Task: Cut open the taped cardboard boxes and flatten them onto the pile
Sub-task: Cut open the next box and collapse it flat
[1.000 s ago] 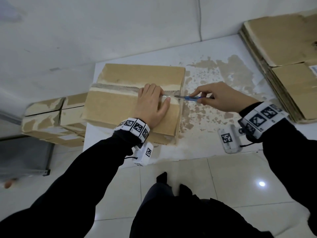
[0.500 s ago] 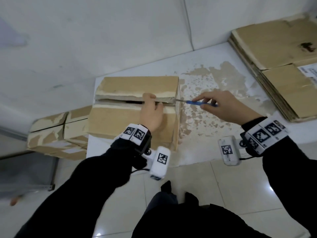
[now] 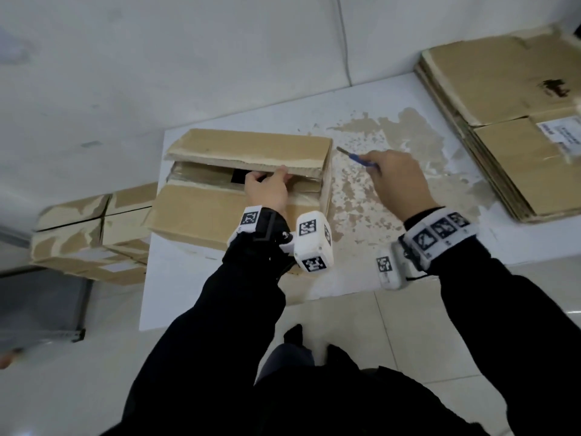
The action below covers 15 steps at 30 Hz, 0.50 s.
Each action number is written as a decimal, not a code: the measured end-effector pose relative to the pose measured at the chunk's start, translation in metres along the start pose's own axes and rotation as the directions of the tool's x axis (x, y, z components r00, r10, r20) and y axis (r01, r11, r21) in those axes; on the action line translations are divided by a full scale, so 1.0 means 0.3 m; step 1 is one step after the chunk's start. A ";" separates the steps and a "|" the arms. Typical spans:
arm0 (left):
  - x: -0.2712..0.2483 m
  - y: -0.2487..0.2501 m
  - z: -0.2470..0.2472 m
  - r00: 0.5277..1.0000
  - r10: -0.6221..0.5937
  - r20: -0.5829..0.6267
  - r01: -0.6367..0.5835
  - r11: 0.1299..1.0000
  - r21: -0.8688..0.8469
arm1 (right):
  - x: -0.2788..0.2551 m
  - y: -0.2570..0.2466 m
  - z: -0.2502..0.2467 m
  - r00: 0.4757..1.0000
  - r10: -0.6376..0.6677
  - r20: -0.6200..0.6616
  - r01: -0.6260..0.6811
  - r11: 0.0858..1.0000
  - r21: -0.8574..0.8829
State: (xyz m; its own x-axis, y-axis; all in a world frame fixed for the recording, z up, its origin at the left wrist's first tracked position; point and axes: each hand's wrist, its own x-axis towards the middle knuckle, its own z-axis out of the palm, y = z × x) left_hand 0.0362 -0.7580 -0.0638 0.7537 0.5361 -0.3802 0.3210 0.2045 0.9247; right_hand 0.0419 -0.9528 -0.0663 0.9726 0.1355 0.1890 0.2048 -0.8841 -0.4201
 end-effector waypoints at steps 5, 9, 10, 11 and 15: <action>0.017 0.064 -0.064 0.955 0.228 0.191 -0.297 0.768 0.567 | -0.115 0.204 0.133 0.940 0.268 0.210 -0.293 0.951 0.098; 0.041 0.141 -0.160 0.839 0.279 0.468 -0.508 0.093 0.856 | -0.195 0.277 0.254 0.838 0.294 0.460 -0.290 0.954 -0.082; 0.045 0.158 -0.177 0.810 0.273 0.520 -0.553 0.060 0.831 | -0.190 0.258 0.250 0.868 0.235 0.437 -0.222 0.972 -0.082; 0.049 0.171 -0.190 0.777 0.282 0.563 -0.598 0.051 0.800 | -0.181 0.223 0.238 0.918 0.151 0.366 -0.159 0.987 -0.007; 0.019 0.251 -0.218 0.667 0.299 0.683 -0.709 -0.030 0.705 | -0.135 -0.022 0.150 0.958 -0.287 0.012 0.258 0.879 0.401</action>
State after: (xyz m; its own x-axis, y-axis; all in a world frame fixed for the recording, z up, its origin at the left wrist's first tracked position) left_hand 0.0273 -0.6860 0.0049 0.9900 -0.1408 0.0109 -0.1395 -0.9634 0.2288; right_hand 0.0062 -0.9323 -0.1110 0.8743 0.3885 0.2908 0.4751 -0.5630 -0.6762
